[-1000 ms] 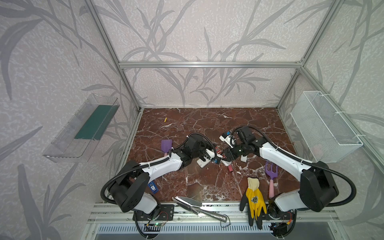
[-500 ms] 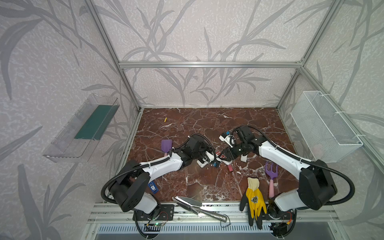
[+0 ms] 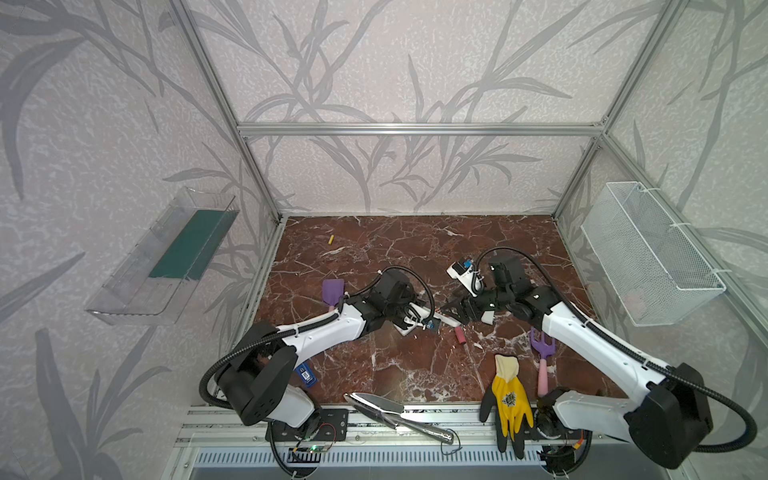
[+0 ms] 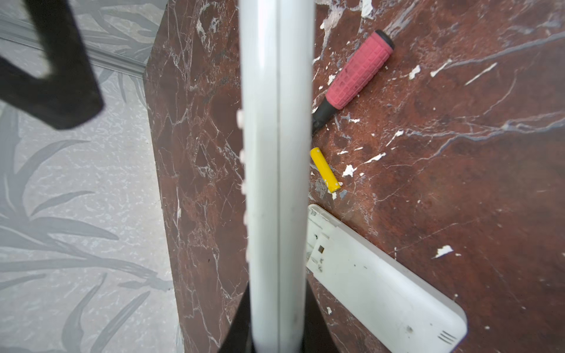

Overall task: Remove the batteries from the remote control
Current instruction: 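Grasp the red remote's end with the left gripper, then hold the red remote with both grippers and turn its back upward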

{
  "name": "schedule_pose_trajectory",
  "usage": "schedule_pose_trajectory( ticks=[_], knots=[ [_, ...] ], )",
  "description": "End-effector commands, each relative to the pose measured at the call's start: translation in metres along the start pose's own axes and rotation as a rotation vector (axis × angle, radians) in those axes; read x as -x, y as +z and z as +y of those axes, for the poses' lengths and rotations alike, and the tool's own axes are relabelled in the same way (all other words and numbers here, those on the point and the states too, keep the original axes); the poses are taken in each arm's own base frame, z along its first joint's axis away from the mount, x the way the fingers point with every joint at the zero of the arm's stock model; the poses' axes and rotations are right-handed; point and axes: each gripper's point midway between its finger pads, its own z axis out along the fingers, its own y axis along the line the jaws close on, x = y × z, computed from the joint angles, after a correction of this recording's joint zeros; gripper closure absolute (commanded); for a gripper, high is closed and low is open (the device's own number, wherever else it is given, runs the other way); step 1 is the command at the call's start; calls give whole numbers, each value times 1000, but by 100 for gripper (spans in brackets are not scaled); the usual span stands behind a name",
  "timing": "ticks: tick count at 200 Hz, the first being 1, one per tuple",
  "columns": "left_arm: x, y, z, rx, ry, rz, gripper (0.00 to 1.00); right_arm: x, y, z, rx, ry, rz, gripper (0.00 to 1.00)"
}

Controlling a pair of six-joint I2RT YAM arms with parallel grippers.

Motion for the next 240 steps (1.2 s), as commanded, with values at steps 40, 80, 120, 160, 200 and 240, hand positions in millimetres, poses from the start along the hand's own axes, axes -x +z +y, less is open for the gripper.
schedule_pose_trajectory(
  ticks=[40, 80, 120, 160, 200, 240],
  knots=[
    [8, -48, 11, -111, -254, -90, 100, 4, -15, 4, -52, -288, -57, 28],
    [5, -62, 10, -142, -312, -123, 100, 8, -16, 12, -25, -344, -121, 30],
    [12, -65, 11, -162, -330, -171, 100, 14, 0, 22, 25, -377, -122, 33],
    [16, -65, 14, -158, -334, -200, 100, 14, 12, 32, 86, -381, -98, 43],
    [14, -63, 17, -141, -328, -195, 100, 17, 14, 38, 118, -381, -118, 65],
    [11, -62, 19, -118, -330, -187, 99, 17, 11, 42, 136, -388, -126, 87]
  ],
)
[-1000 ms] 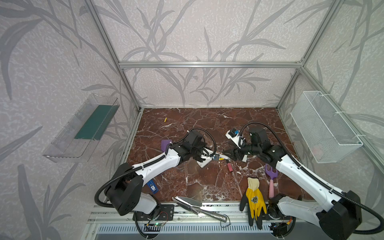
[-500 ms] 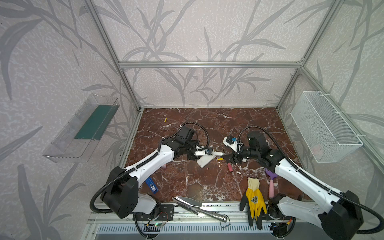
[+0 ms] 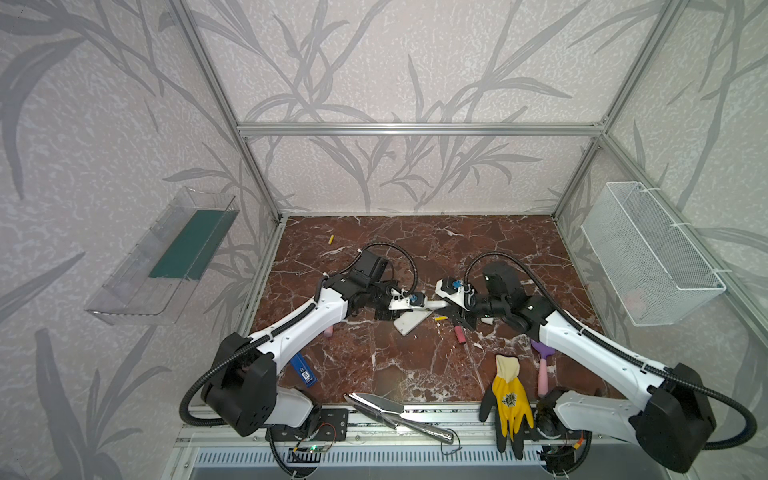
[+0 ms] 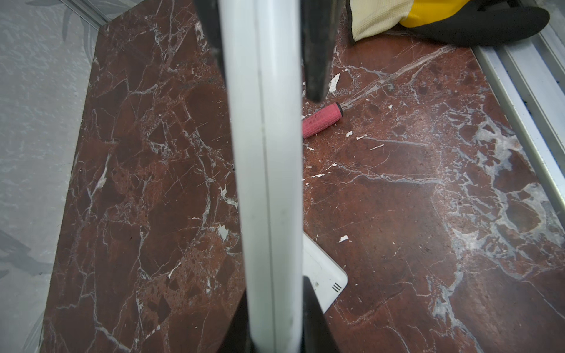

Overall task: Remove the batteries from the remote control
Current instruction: 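Hold the red remote with both grippers and turn its back upward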

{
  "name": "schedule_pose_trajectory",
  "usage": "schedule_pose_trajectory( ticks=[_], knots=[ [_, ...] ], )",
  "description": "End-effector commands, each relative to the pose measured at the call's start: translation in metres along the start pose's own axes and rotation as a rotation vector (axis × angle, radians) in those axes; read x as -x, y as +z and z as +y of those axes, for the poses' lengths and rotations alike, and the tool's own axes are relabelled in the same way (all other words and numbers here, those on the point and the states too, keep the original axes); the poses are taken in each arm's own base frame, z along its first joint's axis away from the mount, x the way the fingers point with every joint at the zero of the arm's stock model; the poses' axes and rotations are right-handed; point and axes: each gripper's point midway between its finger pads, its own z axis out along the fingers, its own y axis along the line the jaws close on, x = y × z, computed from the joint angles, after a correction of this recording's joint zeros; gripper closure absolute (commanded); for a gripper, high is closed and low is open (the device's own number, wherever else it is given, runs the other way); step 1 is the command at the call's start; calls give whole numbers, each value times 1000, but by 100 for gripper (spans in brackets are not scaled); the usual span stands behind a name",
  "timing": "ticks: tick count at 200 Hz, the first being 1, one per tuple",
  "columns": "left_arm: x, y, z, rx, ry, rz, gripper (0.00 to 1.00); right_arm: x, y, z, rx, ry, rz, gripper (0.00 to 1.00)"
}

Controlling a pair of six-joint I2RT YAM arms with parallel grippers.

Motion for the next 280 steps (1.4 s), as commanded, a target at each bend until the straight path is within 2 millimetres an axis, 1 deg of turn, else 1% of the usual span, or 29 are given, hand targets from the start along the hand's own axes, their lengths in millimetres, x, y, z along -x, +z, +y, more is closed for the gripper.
schedule_pose_trajectory(
  ticks=[1, 9, 16, 20, 24, 30, 40, 42, 44, 48, 50, 51, 54, 73, 97, 121, 147, 174, 187, 205, 224, 249, 264, 280],
  knots=[
    [16, -8, 14, 63, 78, -44, 99, 20, -5, 3, 25, 28, -59, 87],
    [16, -8, 15, 73, 78, -46, 97, 21, -6, 3, 23, 29, -60, 91],
    [16, -8, 17, 85, 80, -48, 92, 20, -6, 3, 24, 31, -59, 94],
    [16, -8, 18, 91, 83, -49, 88, 20, -6, 3, 24, 32, -59, 96],
    [16, -8, 20, 102, 88, -51, 81, 20, -6, 3, 22, 32, -60, 97],
    [16, -8, 22, 118, 64, -54, 68, 21, -7, 3, 19, 36, -61, 98],
    [16, -9, 29, 161, 51, -62, 50, 21, -7, 2, 15, 49, -60, 100],
    [16, -9, 29, 168, 51, -62, 46, 21, -7, 2, 13, 52, -59, 100],
    [16, -9, 31, 177, 51, -62, 40, 20, -7, 1, 11, 58, -58, 100],
    [16, -9, 32, 192, 54, -64, 21, 20, -7, 0, 3, 70, -58, 100],
    [15, -9, 33, 198, 54, -61, 8, 20, -7, -1, -1, 76, -57, 100],
    [15, -9, 33, 202, 55, -62, 5, 20, -7, -1, -3, 79, -56, 100],
    [15, -10, 34, 213, 57, -61, 1, 20, -7, -3, -12, 88, -56, 100],
    [10, -13, 44, 291, 57, -46, 1, 18, -7, -11, -52, 152, -35, 100],
    [7, -16, 50, 365, 71, -41, 1, 18, -7, -22, -93, 249, -20, 100],
    [10, -24, 58, 454, 29, -67, 1, 17, -6, -37, -150, 377, -24, 100],
    [15, -30, 63, 551, -10, -86, 1, 19, -7, -47, -165, 510, -57, 100],
    [22, -40, 74, 636, -119, -96, 1, 20, -11, -55, -179, 631, -78, 100],
    [25, -41, 71, 620, -171, -96, 1, 20, -13, -59, -182, 673, -83, 100],
    [28, -44, 72, 624, -277, -91, 1, 21, -19, -63, -191, 705, -101, 100],
    [29, -38, 66, 599, -315, -77, 1, 25, -25, -66, -186, 715, -122, 100],
    [29, -23, 56, 558, -308, -96, 1, 32, -29, -64, -141, 710, -145, 100],
    [32, -13, 50, 527, -273, -119, 1, 35, -30, -62, -105, 702, -156, 100],
    [39, -6, 48, 510, -240, -157, 1, 37, -32, -59, -80, 697, -164, 100]
  ],
)
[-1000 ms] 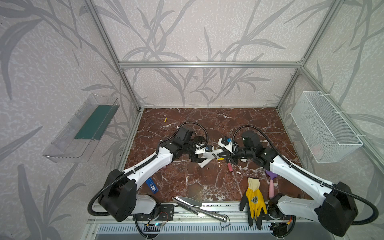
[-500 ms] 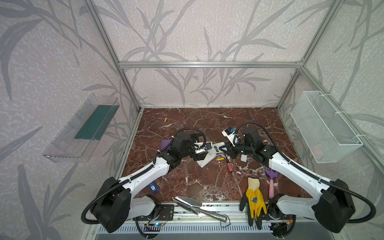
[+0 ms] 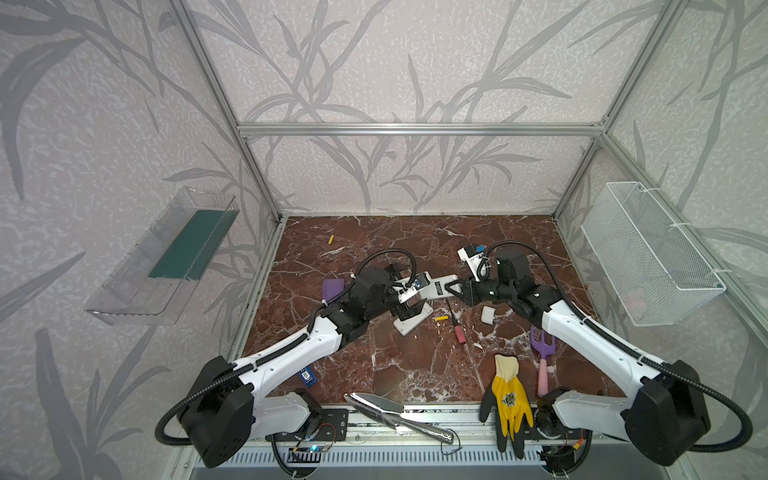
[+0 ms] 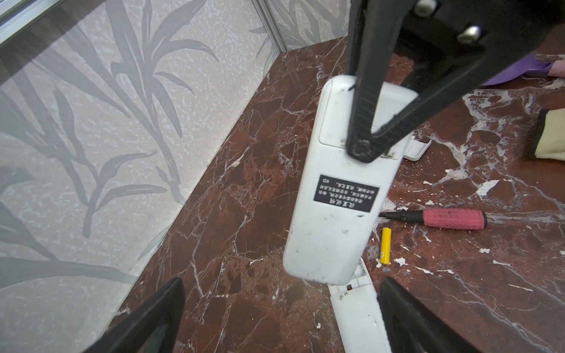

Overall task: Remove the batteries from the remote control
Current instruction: 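Hold the red remote with both grippers and turn its back upward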

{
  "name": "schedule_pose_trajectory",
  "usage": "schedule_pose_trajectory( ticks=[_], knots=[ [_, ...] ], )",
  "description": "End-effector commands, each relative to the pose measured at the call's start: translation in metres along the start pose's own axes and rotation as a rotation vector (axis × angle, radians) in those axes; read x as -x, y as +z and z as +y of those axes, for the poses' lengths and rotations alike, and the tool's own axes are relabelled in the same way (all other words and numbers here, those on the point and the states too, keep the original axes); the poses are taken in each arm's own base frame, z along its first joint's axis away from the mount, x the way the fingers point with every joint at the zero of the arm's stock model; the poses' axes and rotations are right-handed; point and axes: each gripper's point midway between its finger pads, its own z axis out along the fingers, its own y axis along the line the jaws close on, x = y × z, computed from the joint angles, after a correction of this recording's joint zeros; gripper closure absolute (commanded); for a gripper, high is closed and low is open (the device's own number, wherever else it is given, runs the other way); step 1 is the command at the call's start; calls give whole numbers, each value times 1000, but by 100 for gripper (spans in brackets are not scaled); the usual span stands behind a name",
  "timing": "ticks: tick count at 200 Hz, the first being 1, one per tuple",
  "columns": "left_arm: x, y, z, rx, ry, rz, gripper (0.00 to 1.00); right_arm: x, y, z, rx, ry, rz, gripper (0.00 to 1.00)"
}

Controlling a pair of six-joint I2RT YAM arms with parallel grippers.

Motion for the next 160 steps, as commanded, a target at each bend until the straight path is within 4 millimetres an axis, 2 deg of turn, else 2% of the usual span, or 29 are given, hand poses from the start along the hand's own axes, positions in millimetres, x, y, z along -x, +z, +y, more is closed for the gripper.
schedule_pose_trajectory(
  ticks=[1, 23, 76, 116, 138, 160],
  knots=[
    [1, 8, -15, -45, 2, -47, 1, 26, -12, 25, 106, -49, -64, 100],
    [9, 14, -22, -81, 21, -104, 1, 26, -15, 30, 137, -49, -64, 100],
    [10, 34, -27, -69, 120, -115, 2, 25, -19, 33, 168, -30, -56, 100],
    [1, 40, -33, -65, 174, -77, 14, 26, -21, 32, 174, -8, -63, 100],
    [-2, 42, -34, -56, 180, -64, 27, 26, -20, 30, 177, 3, -59, 100],
    [-3, 43, -32, -44, 186, -60, 31, 26, -20, 29, 180, 11, -58, 100]
  ],
)
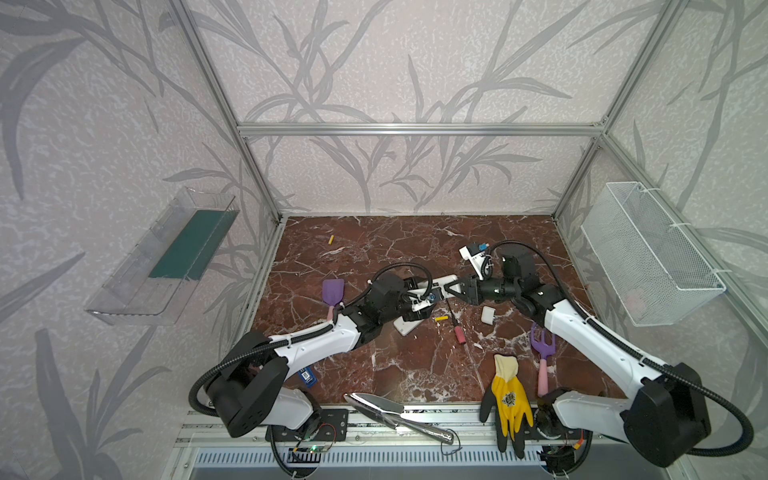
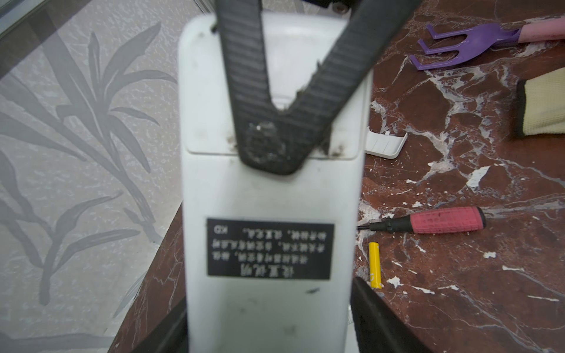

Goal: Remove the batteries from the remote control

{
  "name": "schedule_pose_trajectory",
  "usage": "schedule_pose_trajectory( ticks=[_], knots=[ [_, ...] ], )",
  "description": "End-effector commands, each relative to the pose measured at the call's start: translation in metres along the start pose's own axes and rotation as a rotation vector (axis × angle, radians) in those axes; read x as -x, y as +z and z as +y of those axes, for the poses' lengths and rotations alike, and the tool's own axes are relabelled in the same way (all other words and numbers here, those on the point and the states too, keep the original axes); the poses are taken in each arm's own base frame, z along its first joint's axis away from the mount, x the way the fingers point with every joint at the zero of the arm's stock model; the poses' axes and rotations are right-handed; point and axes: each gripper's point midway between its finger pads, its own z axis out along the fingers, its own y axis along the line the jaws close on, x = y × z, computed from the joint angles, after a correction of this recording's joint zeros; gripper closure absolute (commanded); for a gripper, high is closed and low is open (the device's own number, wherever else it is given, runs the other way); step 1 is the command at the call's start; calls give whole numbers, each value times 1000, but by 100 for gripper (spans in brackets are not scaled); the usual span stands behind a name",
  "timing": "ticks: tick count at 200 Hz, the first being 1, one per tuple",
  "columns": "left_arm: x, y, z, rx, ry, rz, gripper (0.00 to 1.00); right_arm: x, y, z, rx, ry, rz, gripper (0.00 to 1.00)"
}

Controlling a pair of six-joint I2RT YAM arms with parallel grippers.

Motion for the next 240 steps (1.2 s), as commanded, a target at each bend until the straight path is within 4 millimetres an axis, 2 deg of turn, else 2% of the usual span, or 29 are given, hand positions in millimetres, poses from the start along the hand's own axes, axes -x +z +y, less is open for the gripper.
schedule_pose_trajectory(
  ticks=[1, 24, 58, 89, 107, 156, 178, 240],
  knots=[
    [3, 3, 3, 23, 32, -7, 32, 20, -8, 15, 43, -39, -56, 100],
    [1, 3, 4, 30, 50, 1, 39, 19, -8, 13, 41, -30, -51, 100],
    [-4, 1, 7, 42, 72, 33, 60, 16, -8, 8, 26, -31, -50, 100],
    [-8, -2, 6, 27, 95, 71, 69, 13, -7, 3, 10, -32, -37, 98],
    [-11, -4, 4, 15, 107, 93, 73, 10, -5, -2, -9, -33, -30, 95],
    [-23, -17, -4, -62, 103, 206, 80, 9, -6, -14, -72, -23, -39, 68],
    [-29, -24, -6, -88, 96, 261, 82, 10, -9, -17, -107, -30, -49, 60],
    [-39, -37, -8, -100, 67, 341, 87, 1, -14, -24, -158, -11, -42, 58]
  ],
)
